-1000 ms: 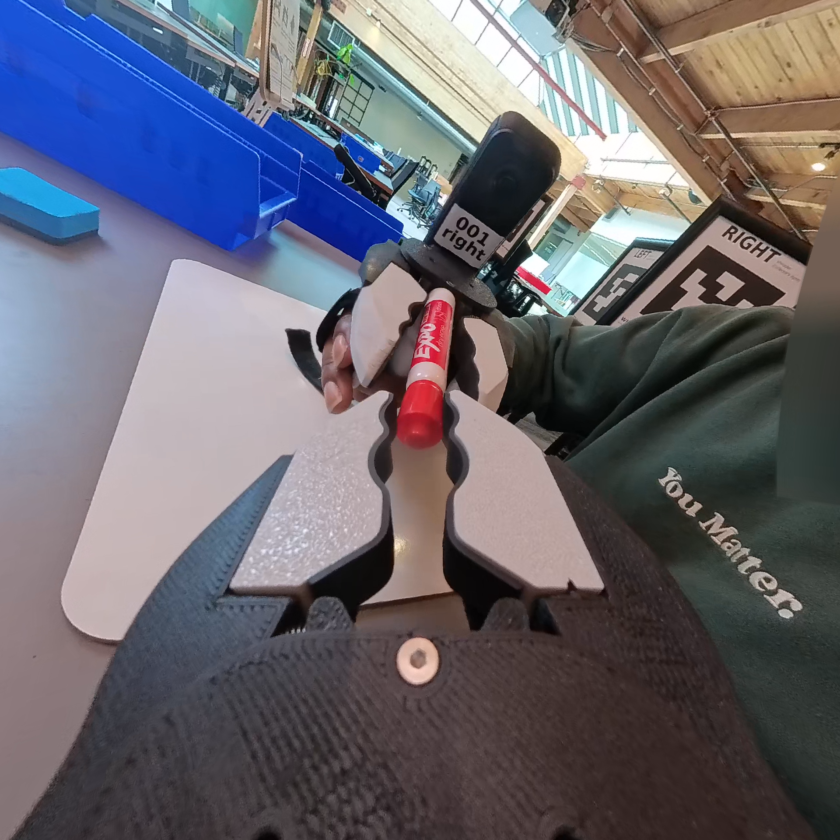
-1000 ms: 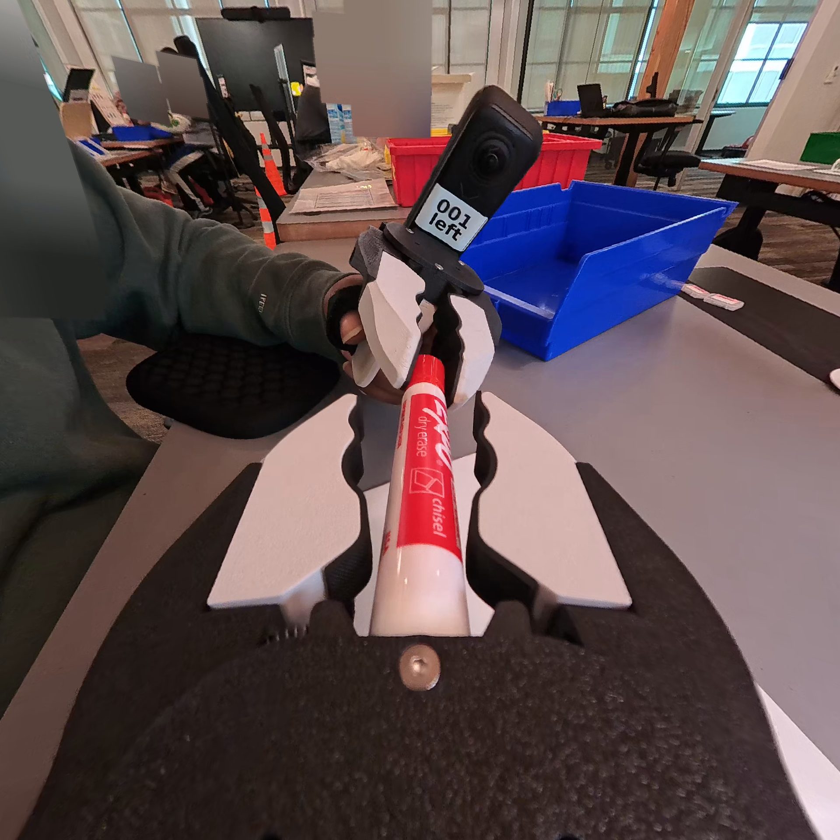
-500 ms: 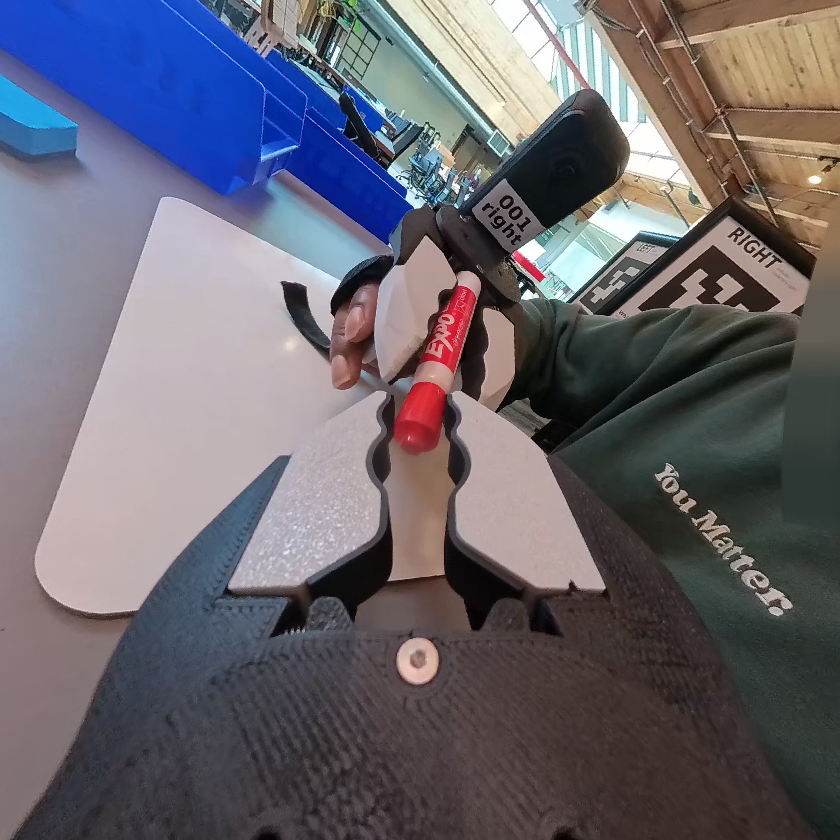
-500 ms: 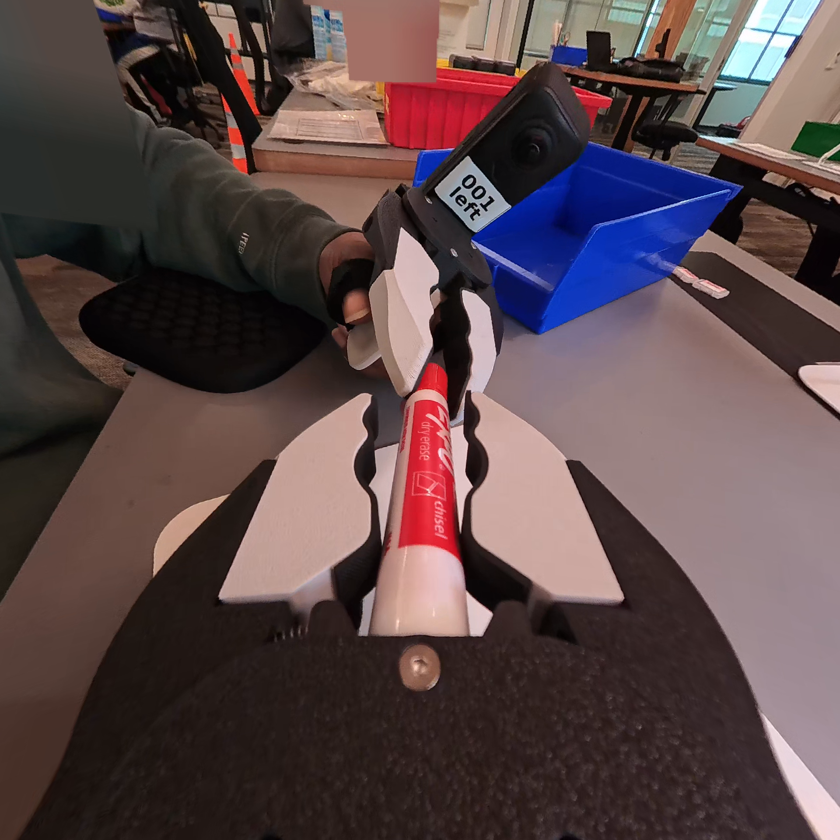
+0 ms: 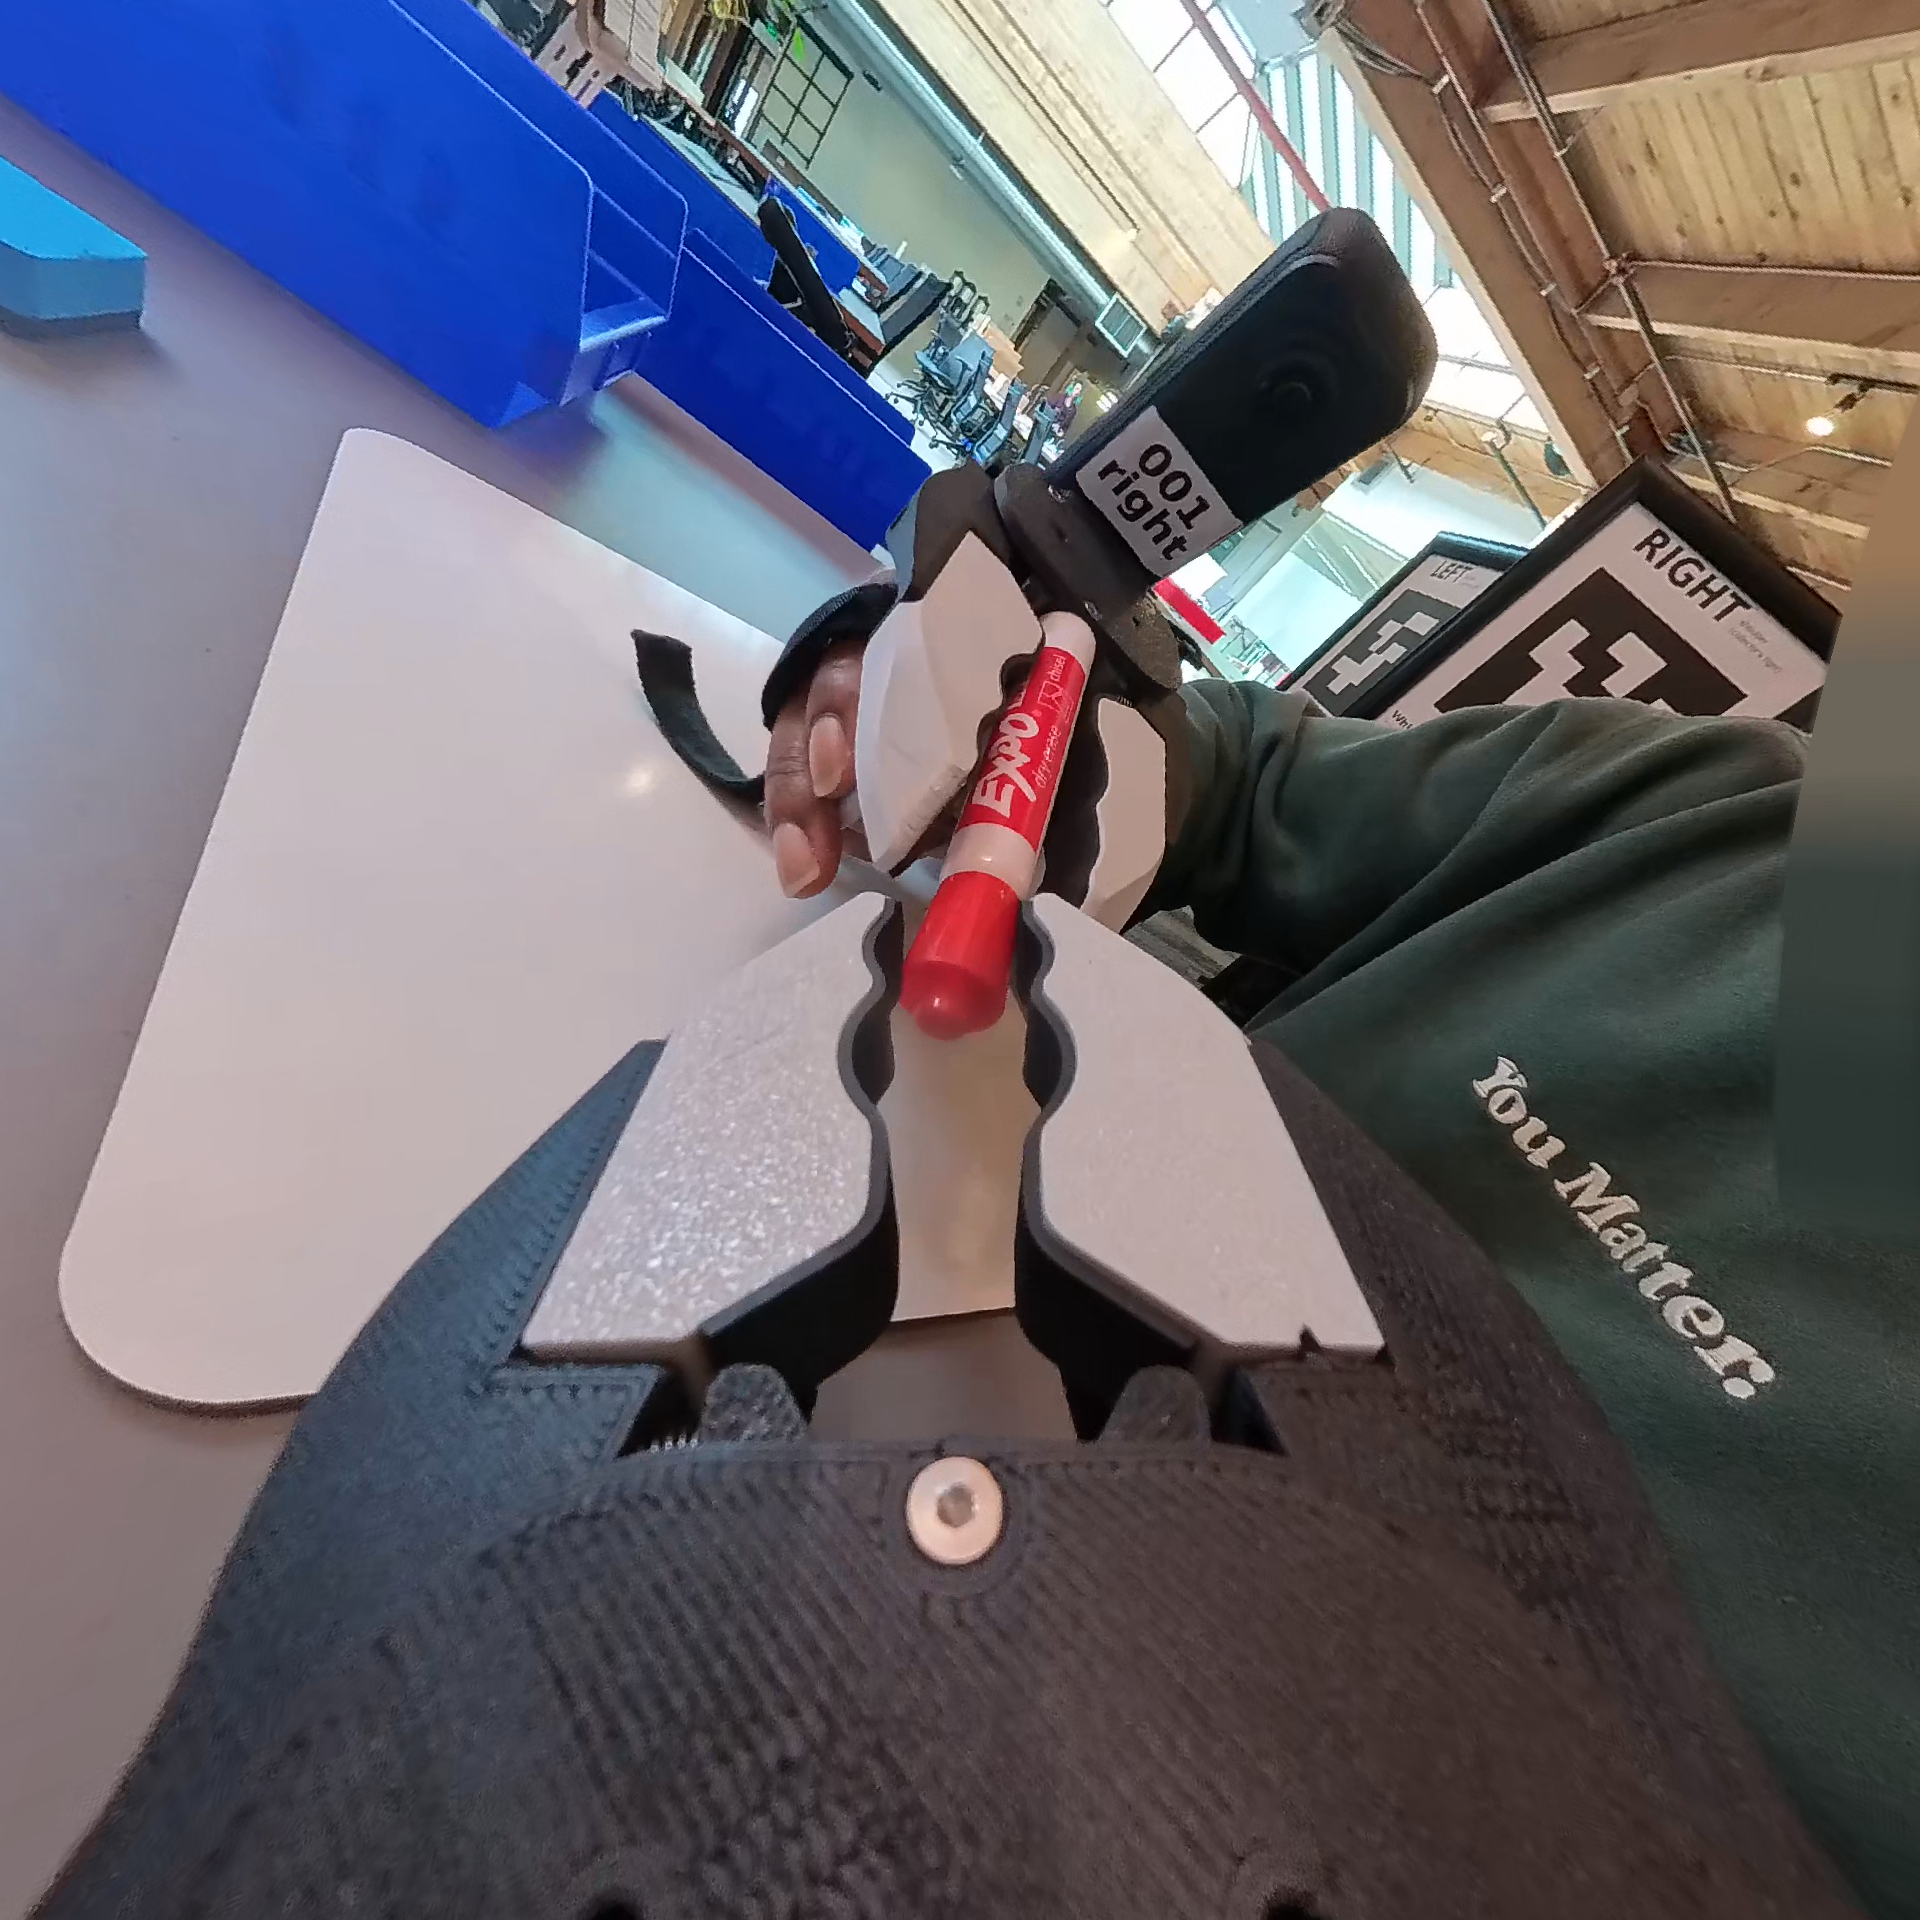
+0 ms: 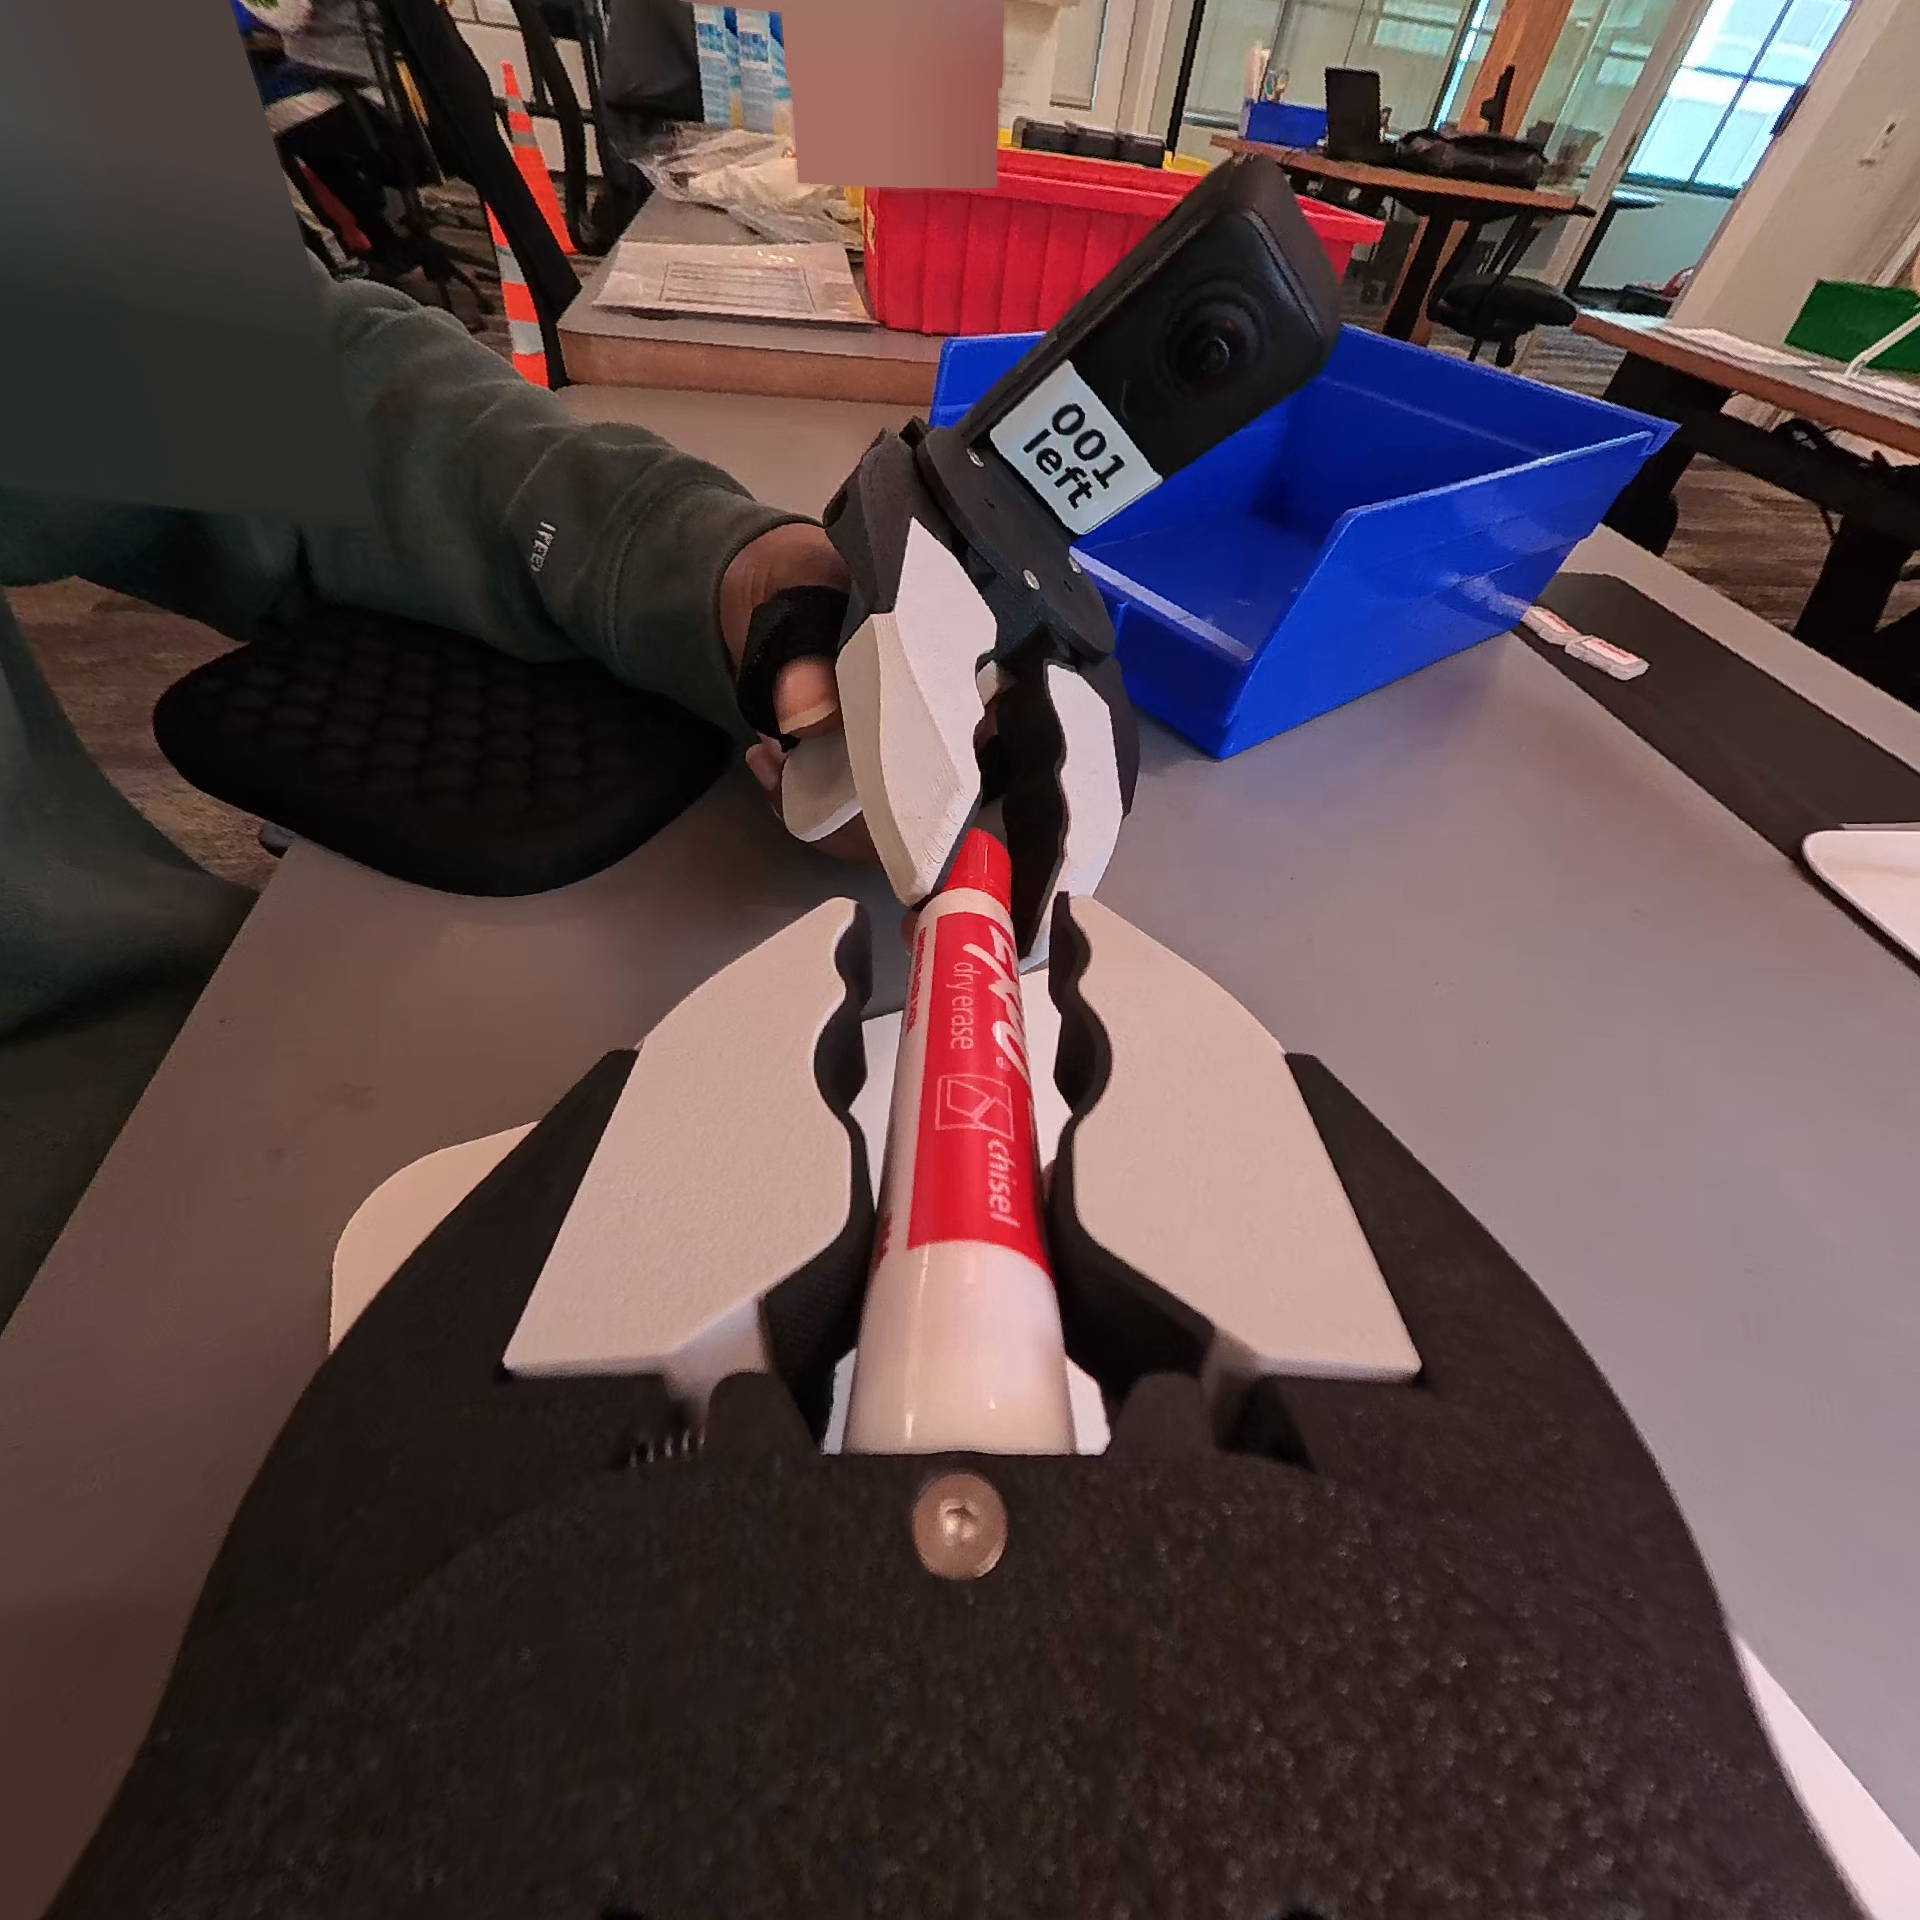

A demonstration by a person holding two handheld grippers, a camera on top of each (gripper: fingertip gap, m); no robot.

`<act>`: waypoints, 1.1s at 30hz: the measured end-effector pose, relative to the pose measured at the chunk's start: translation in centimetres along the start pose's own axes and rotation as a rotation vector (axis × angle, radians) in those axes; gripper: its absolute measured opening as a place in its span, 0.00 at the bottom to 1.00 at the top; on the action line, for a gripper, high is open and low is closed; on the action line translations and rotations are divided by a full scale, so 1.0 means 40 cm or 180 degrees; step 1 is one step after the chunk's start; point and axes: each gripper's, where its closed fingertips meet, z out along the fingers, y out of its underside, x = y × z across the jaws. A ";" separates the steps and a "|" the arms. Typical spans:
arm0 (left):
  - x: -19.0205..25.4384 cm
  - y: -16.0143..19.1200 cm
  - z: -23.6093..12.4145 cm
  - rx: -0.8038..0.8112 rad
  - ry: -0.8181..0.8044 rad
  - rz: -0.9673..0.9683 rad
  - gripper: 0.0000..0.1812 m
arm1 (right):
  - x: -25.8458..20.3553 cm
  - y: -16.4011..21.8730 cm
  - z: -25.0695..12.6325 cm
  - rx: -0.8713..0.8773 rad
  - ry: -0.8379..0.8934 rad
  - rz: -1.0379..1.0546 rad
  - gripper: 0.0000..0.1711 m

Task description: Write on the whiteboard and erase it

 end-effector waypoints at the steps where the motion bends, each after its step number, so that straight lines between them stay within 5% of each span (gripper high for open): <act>1: 0.002 -0.001 -0.001 0.0002 0.0016 0.0009 0.12 | 0.000 -0.002 0.000 -0.0002 0.0006 -0.0007 0.19; 29: 0.046 -0.036 -0.026 0.0103 0.0218 0.0078 0.10 | -0.004 -0.035 -0.018 -0.0026 -0.0242 -0.0068 0.18; 33: -0.009 -0.049 -0.151 0.0412 -0.0138 0.0047 0.10 | 0.098 -0.080 -0.164 0.0300 0.0240 0.0004 0.18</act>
